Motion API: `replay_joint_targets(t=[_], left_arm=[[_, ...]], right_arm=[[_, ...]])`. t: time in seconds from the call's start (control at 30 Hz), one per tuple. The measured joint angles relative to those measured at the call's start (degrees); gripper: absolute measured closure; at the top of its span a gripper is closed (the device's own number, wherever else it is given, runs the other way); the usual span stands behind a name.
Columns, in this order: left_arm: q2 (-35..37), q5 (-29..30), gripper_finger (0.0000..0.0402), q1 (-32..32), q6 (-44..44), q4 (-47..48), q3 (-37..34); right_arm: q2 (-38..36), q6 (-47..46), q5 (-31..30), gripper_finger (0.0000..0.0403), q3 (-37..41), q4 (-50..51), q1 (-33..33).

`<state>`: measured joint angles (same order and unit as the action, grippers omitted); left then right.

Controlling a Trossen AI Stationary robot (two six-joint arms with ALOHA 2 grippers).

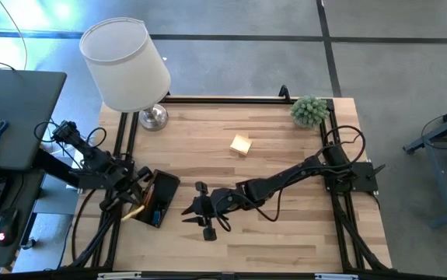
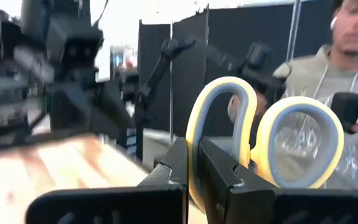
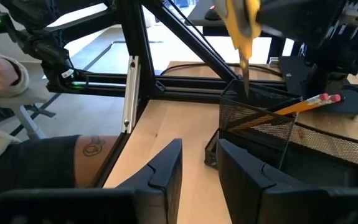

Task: Pick and place office supplies into organizer
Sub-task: Put the yellow scissors into the black desk organizer

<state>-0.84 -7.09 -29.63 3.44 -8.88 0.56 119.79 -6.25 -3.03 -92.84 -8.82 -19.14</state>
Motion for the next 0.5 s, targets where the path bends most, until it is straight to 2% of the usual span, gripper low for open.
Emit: replay_joint_targets(t=[0.2,0.5], left_arm=[[-0.04,3.73,0.0396,0.00,0.03,7.10,-0.05],[-0.02,6.71,0.0363,0.00,0.07,7.78,-0.05]], right_arm=[[0.00,-0.39,-0.02,0.0308,0.00,0.02,0.00],[-0.09,-0.41,-4.05,0.0308,0.00,0.00,0.00]])
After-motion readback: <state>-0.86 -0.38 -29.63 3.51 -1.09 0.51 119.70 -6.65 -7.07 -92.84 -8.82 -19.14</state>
